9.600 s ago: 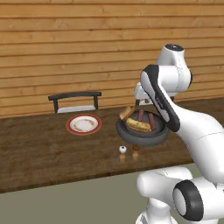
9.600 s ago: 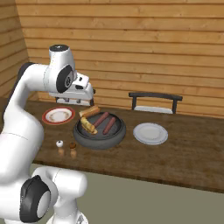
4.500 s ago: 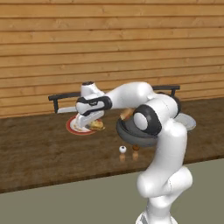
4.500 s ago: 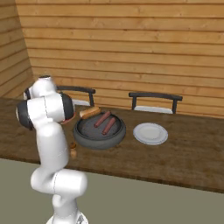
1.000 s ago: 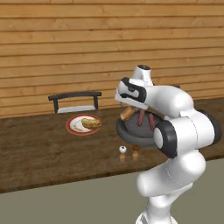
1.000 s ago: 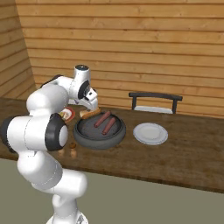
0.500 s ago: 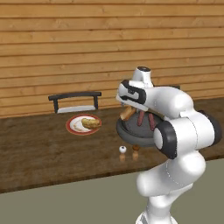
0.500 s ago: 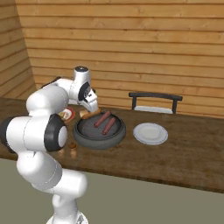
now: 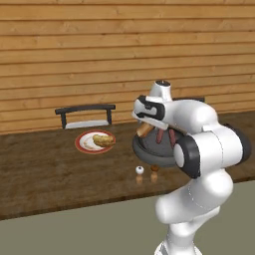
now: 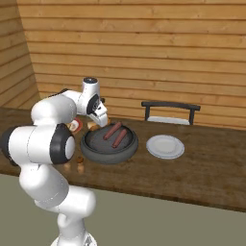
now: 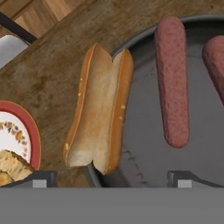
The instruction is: Place one bun and one sausage from the bowl on each plate.
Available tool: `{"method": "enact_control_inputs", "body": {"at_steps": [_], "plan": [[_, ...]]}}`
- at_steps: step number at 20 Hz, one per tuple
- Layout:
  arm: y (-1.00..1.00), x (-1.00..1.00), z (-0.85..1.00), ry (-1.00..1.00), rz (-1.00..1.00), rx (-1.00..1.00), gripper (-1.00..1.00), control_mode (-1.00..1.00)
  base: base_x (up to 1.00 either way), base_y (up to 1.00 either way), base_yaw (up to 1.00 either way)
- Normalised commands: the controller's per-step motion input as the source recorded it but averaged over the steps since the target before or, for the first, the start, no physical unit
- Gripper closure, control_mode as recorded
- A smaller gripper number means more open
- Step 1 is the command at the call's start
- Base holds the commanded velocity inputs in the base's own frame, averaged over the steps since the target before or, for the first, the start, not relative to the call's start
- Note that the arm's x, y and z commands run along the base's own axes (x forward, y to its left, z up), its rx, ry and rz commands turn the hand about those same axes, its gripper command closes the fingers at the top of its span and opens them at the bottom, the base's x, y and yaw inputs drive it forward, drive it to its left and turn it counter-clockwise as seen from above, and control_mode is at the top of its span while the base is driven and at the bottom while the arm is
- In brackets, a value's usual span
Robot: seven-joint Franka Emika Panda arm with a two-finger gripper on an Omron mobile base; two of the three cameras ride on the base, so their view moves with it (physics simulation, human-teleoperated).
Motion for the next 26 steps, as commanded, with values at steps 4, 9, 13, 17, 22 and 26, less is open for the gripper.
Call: {"method": "enact_control_inputs", "body": {"at_steps": [4,9,13,17,22,26], "plan": [[-0.01,0.1,-0.14,0.0,0.0,0.01,-1.0,-1.0,0.0,0.0,0.0],[-0.03,0.08,-0.12,0.0,0.0,0.02,-1.0,-1.0,0.0,0.0,0.0],[-0.01,0.1,-0.08,0.0,0.0,0.01,-1.0,-1.0,0.0,0.0,0.0],[0.0,0.06,-0.09,0.0,0.0,0.01,-1.0,-1.0,0.0,0.0,0.0],[0.0,0.0,-0.13,0.0,0.0,0.0,-1.0,-1.0,0.0,0.0,0.0],[0.0,0.0,-0.1,0.0,0.0,0.0,-1.0,-1.0,0.0,0.0,0.0]]}}
